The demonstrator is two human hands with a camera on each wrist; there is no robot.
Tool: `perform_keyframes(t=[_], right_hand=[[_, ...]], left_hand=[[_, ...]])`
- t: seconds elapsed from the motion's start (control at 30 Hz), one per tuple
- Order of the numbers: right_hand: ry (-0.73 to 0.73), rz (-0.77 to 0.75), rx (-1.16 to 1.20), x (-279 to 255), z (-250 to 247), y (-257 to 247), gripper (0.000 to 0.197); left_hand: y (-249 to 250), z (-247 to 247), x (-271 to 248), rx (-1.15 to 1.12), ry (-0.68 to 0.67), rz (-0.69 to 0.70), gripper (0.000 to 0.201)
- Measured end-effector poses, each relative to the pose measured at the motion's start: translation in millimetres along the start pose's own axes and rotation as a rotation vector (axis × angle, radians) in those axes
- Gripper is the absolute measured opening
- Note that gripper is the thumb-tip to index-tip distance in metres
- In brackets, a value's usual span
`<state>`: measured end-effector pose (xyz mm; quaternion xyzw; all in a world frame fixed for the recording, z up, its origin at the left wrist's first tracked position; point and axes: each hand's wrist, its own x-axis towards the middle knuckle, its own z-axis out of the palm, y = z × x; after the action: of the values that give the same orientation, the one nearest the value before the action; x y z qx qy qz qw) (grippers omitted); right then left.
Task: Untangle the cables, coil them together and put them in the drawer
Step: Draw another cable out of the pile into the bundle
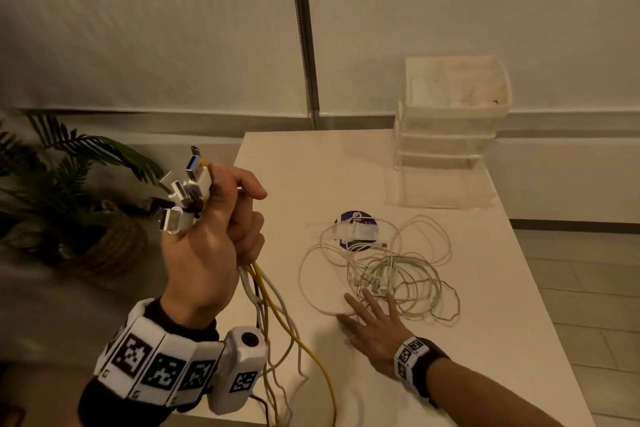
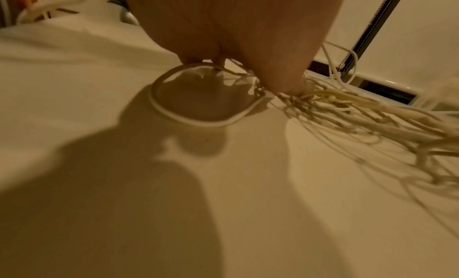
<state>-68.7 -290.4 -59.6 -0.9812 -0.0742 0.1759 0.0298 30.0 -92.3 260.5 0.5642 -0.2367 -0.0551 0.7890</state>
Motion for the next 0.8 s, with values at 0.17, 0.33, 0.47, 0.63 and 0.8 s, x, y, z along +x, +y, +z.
perform_keyframes(t=[0.17,0.33,0.47,0.63,0.8], right_hand=[[0.31,-0.136,0.29,0,-54,8,0.033],[0.394,0.192,0.551,67,-117,72,0.021],[0.051,0.341,0.349,111,-112,113,0.037],[-0.071,0.305,0.086,124,-87,111,0.037],[0.014,0.349,0.059,121,-81,111,0.036]], left_hand=[[-12,3,11,-0.008,-0.02,-0.029,0.044],[-19,7,15,0.02,0.013,-0.054,0.045],[-22,5,13,0.037,0.038,-0.069,0.047],[-23,-2,5,0.066,0.087,-0.106,0.051],[-24,-7,3,0.075,0.09,-0.092,0.049]])
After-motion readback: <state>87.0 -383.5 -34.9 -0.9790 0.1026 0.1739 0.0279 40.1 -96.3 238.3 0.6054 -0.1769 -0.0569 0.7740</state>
